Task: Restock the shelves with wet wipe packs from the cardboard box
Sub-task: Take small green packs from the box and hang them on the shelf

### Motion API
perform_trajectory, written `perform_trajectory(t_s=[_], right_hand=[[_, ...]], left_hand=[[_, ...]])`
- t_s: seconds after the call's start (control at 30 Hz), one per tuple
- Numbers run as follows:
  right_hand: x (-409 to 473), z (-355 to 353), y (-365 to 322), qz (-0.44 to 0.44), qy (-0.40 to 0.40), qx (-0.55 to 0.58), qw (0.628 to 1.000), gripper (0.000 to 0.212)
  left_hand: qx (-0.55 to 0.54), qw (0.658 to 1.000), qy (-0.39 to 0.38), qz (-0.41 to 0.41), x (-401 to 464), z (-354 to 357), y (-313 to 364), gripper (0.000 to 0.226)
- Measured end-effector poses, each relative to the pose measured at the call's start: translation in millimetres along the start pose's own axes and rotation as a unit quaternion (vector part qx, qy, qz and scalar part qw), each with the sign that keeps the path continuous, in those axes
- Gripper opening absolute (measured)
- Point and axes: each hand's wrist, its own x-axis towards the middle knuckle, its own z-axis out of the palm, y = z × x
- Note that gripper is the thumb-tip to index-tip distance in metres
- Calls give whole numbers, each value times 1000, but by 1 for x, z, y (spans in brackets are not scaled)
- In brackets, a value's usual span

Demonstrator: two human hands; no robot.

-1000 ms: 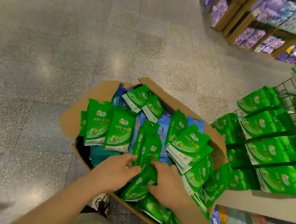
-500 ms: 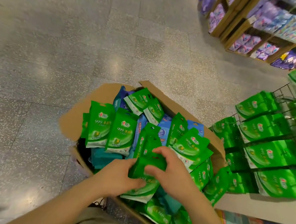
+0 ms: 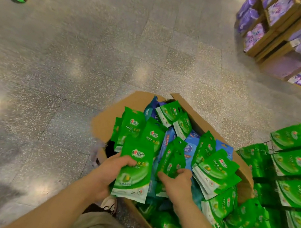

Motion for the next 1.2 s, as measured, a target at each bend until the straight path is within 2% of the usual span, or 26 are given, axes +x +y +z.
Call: perform_trajectory(t_s=[0.07,0.2,0.27,0.37,0.43,0.5,0.63,0.7,0.77,0.8,0.87,0.9,0.97,1.07,1.2], right_hand=[[-3,-4,-3,10,-13,38,999,78],[-21,-13,-11,22,25,96,995,85],[-34,-16,-17,0,43,118,992,75],[-57,-21,-34,-69,57,130,988,55],[-69,-21,-49,-127,23,113,985,49],[-82,-19,-66,-173,-50,96,979,51],[-96,-14,-83,-275,-141,-66,949,58],[-92,-13,-81,-292,-142,-47,945,40],[-78,-14,-74,-238,-75,65,966,19],[-65,-13,-67,-198,-27,103,975,16],[-38,-9,-51,-110,50,75,990,29],[-25,-6,-43,-69,62,46,995,41],[-8,0,-31,-15,41,33,999,58],[5,7,-26,-13,22,45,999,68],[9,4,-26,15,16,128,992,83]], left_hand=[[-11,1000,9,10,2,-3,-1,30],[-35,999,-18,35,2,-2,-1,32],[-75,996,-38,29,2,0,-2,32],[-107,992,-63,36,5,2,-4,55],[-116,990,-70,48,5,8,-3,63],[-138,985,-95,44,5,13,-6,57],[-200,966,-160,40,3,11,-10,71],[-219,960,-170,46,3,5,-11,73],[-230,957,-170,47,4,-2,-12,68],[-234,957,-165,48,3,-5,-11,67],[-240,958,-150,45,2,-13,-10,71],[-244,959,-138,44,1,-16,-10,76],[-250,961,-107,49,-2,-22,-9,88],[-244,964,-95,55,-5,-30,-10,98],[-230,966,-112,32,-8,-38,-13,87]])
